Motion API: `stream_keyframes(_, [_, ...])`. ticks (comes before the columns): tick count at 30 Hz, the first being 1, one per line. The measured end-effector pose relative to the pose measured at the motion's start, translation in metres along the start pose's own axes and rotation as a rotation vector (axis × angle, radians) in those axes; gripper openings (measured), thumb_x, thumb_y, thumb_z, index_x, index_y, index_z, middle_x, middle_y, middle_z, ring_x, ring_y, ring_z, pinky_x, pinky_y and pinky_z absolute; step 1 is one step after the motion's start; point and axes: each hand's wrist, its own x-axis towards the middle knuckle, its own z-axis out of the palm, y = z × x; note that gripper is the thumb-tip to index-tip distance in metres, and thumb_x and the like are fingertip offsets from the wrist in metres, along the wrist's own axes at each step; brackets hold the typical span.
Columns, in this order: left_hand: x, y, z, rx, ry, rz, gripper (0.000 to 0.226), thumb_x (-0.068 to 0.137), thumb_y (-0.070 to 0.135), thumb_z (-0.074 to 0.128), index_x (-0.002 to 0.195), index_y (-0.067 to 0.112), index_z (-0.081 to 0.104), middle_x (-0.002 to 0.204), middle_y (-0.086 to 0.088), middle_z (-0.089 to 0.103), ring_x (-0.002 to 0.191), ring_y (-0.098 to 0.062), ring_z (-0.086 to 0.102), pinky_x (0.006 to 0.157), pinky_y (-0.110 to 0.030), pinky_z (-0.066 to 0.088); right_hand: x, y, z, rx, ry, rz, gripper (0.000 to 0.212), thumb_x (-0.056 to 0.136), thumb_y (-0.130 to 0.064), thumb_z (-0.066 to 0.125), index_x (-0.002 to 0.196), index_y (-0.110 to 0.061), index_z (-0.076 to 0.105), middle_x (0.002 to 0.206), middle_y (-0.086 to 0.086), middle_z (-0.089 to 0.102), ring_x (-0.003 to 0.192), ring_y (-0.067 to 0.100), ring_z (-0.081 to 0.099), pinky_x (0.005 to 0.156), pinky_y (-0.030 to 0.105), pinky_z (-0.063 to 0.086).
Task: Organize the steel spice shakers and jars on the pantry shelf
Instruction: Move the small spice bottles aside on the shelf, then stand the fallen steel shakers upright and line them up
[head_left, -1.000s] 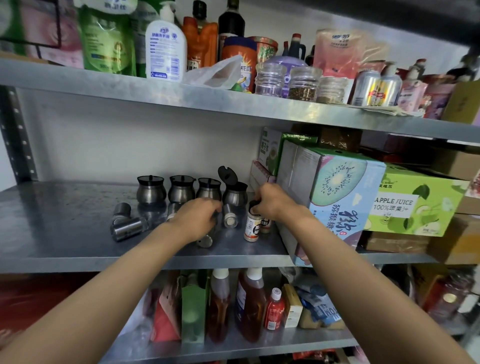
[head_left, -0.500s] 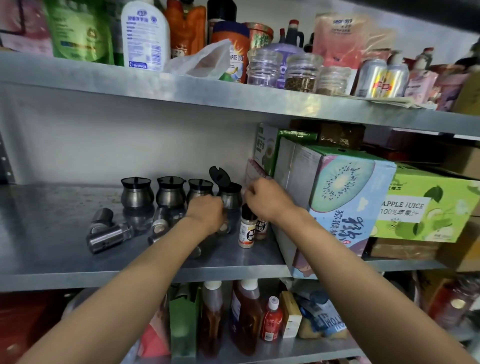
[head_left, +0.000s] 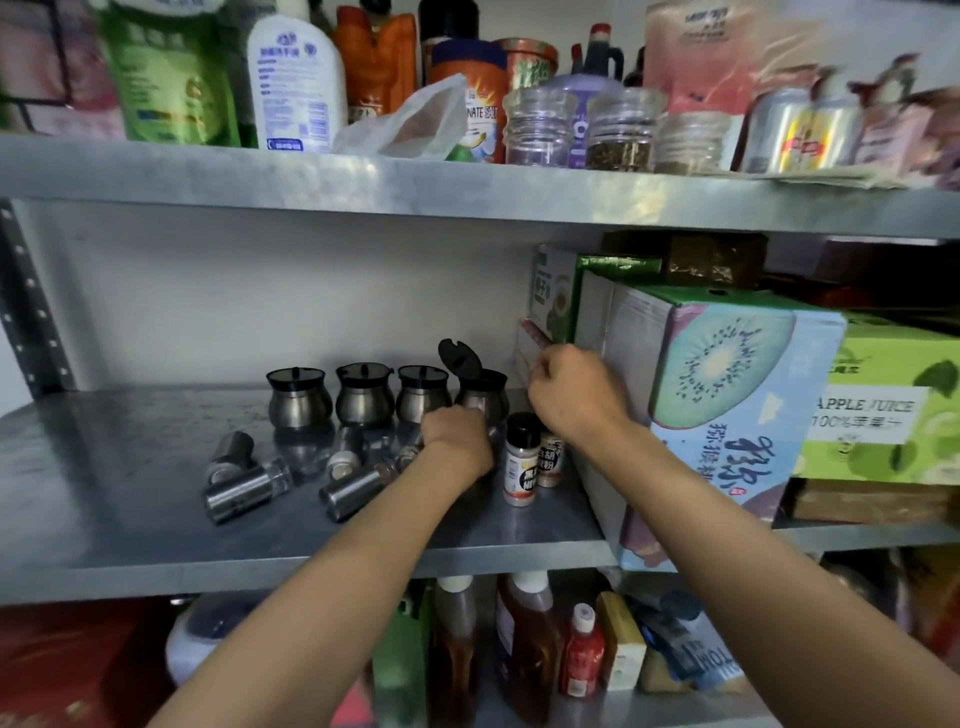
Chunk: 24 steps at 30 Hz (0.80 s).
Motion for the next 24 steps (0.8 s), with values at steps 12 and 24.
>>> stream_keyframes(12, [-0.034, -0.044, -0.011, -0.281, 0.297, -0.003, 0.048, 0.085, 0.058, 0.051, 0.097, 0.014, 0.066, 0.096, -0.009, 0.07, 0.09, -0.028, 0.066, 0.066, -0.03, 0.044, 0.008, -0.01, 0.007, 0.188, -0.119, 0.016, 0.023, 0.097, -0.02, 0.049, 0.09, -0.009, 0.067, 0.107, 0.013, 0.07, 0.101, 0.034, 0.064, 0.081, 0.03, 0.05])
stream_keyframes(24, [-0.077, -0.063, -0.004, -0.541, 0.523, 0.072, 0.041, 0.085, 0.056, 0.055, 0.105, 0.021, 0.061, 0.092, -0.004, 0.061, 0.088, -0.022, 0.059, 0.066, -0.031, 0.044, 0.008, -0.036, 0.004, 0.618, -0.285, 0.09, 0.017, 0.092, -0.004, 0.063, 0.106, 0.0, 0.072, 0.1, 0.015, 0.072, 0.083, 0.017, 0.065, 0.084, 0.031, 0.055])
